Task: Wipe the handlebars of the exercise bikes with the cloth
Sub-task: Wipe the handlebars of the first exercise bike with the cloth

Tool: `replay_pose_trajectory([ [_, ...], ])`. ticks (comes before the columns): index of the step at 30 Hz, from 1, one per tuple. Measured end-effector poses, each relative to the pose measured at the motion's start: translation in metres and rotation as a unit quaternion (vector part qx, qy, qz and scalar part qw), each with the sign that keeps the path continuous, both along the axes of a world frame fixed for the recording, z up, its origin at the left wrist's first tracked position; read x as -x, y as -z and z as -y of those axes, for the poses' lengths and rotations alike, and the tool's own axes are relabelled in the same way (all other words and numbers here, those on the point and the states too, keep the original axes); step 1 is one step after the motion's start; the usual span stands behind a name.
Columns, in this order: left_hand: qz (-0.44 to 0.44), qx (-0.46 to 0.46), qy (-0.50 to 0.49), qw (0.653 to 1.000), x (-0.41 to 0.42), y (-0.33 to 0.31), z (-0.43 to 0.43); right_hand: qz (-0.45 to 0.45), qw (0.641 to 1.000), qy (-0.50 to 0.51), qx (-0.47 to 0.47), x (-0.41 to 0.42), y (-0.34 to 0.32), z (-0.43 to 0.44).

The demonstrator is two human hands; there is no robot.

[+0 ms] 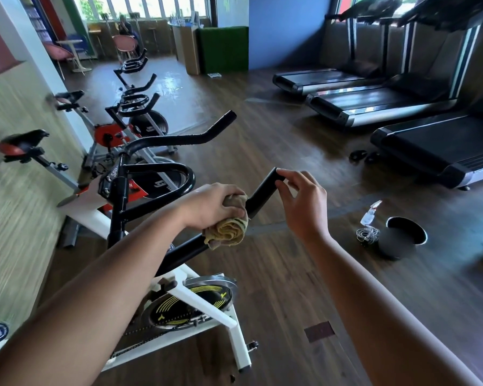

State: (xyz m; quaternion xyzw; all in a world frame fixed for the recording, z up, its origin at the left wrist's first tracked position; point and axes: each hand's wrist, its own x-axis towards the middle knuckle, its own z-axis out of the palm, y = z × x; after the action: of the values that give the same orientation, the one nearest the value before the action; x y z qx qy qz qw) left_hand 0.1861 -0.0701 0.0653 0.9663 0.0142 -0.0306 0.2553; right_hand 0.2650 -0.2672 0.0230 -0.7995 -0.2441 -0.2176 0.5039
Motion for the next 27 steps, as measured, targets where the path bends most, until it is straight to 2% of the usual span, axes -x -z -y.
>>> replay_pose_trajectory([
  [8, 0.113, 0.047, -0.072, 0.99, -0.013, -0.025, 0.016, 0.028, 0.997, -0.062, 0.035, -0.02, -0.012, 0.016],
  [13, 0.111, 0.015, -0.127, 0.986, -0.038, -0.043, 0.043, 0.035, 0.99, -0.111, 0.074, -0.051, -0.022, 0.038],
  [21, 0.126, -0.03, -0.188, 0.974, -0.095, -0.071, 0.103, -0.006, 0.973, -0.15, 0.175, -0.131, -0.032, 0.094],
  [27, 0.112, -0.064, -0.204, 0.971, -0.143, -0.07, 0.159, -0.033, 0.953, -0.172, 0.246, -0.18, -0.028, 0.131],
])
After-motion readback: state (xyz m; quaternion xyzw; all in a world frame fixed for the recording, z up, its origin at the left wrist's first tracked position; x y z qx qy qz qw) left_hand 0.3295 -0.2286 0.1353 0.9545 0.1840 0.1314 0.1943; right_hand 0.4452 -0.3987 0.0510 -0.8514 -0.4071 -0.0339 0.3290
